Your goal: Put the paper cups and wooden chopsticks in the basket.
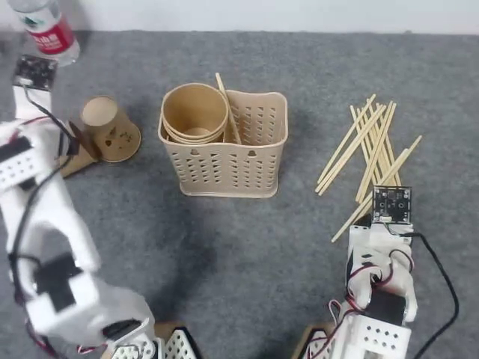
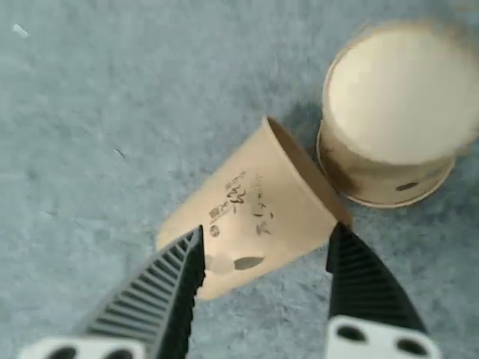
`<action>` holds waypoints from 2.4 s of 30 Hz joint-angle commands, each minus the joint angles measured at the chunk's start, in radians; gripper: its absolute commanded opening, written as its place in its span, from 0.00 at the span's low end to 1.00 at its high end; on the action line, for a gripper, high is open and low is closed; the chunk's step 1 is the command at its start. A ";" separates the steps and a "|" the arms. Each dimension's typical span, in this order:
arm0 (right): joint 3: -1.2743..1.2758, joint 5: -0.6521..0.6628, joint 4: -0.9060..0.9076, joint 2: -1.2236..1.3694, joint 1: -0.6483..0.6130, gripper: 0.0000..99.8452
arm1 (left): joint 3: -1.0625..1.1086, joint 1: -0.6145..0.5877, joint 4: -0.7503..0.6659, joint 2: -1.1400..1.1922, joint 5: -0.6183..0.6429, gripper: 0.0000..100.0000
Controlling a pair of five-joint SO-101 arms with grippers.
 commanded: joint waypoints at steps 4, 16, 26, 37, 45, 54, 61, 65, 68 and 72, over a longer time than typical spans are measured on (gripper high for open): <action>0.014 0.017 -0.018 -0.013 0.005 0.19 | -0.326 -0.005 0.164 0.183 0.055 0.25; 0.014 0.017 -0.018 -0.013 0.005 0.19 | -0.358 0.061 0.153 0.201 0.087 0.25; 0.014 0.017 -0.018 -0.013 0.005 0.19 | -0.360 0.008 0.107 0.305 0.071 0.25; 0.014 0.017 -0.019 -0.013 0.005 0.19 | -0.357 -0.170 0.110 0.305 -0.193 0.22; 0.014 0.017 -0.018 -0.013 0.005 0.19 | -0.358 -0.256 0.109 0.304 -0.310 0.21; 0.014 0.017 -0.015 -0.013 0.005 0.19 | -0.366 -0.284 0.109 0.285 -0.419 0.01; 0.014 0.017 -0.015 -0.013 0.005 0.19 | -0.367 -0.258 0.275 0.103 -0.413 0.01; 0.014 0.017 -0.015 -0.013 0.005 0.19 | -0.378 -0.203 0.439 -0.069 -0.391 0.01; 0.014 0.017 -0.015 -0.013 0.005 0.19 | -0.404 -0.150 0.543 -0.199 -0.387 0.01; 0.014 0.017 -0.015 -0.013 0.005 0.19 | -0.444 -0.089 0.637 -0.339 -0.385 0.01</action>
